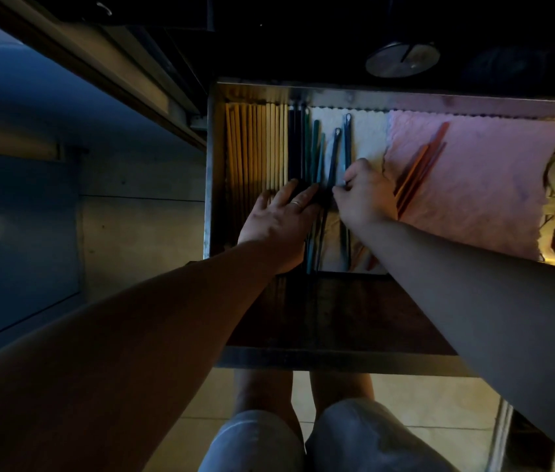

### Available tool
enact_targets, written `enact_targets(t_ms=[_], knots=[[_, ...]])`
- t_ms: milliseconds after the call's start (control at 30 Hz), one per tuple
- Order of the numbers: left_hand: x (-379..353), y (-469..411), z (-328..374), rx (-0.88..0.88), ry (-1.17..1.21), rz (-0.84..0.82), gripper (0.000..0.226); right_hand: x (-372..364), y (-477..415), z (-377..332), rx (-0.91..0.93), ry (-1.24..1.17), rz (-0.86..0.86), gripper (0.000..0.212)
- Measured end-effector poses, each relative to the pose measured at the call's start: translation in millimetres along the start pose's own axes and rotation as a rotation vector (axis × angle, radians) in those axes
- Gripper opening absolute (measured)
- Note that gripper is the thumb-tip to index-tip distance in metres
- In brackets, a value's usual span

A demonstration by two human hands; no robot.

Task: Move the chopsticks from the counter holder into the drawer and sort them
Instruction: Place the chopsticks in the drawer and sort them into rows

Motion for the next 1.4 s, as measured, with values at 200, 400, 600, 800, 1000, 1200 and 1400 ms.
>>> enact_targets(t_ms=[200, 400, 600, 800, 1000, 1200, 1400], knots=[[8, 0, 6, -0.043, -0.021, 0.087, 0.061, 0, -5, 0, 0.074, 0.145, -0.026, 0.024], [6, 2, 11, -0.068, -0.063, 0.076, 0.058, -3, -9, -1, 0.08, 0.165, 0.0, 0.027], [5, 3, 17, -0.09, -0.103, 0.034, 0.072, -4, -16, -2, 0.049, 0.217, -0.01, 0.03], [1, 5, 19, -0.12, -0.146, -0.014, 0.069, -1, -21, -4, -0.04, 0.163, -0.038, 0.033], [0, 5, 18, -0.103, -0.112, -0.019, 0.072, 10, -15, -10, -0.044, 0.056, -0.029, 0.026], [5, 1, 2, 0.009, 0.013, 0.057, 0.07, -2, -15, -15, -0.062, 0.068, -0.106, 0.022], [6, 3, 1, 0.025, 0.009, 0.064, 0.075, -5, -19, -5, -0.131, -0.059, -0.096, 0.026]])
Point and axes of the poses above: each hand's wrist, its own y-axis away from the middle knuckle, its own x-axis out of the back of the hand, z = x × y, the point moved 7 cm from there along -y, towards the middle knuckle, and after that the axes turned 12 degrees about z, right-handed, at the moved point
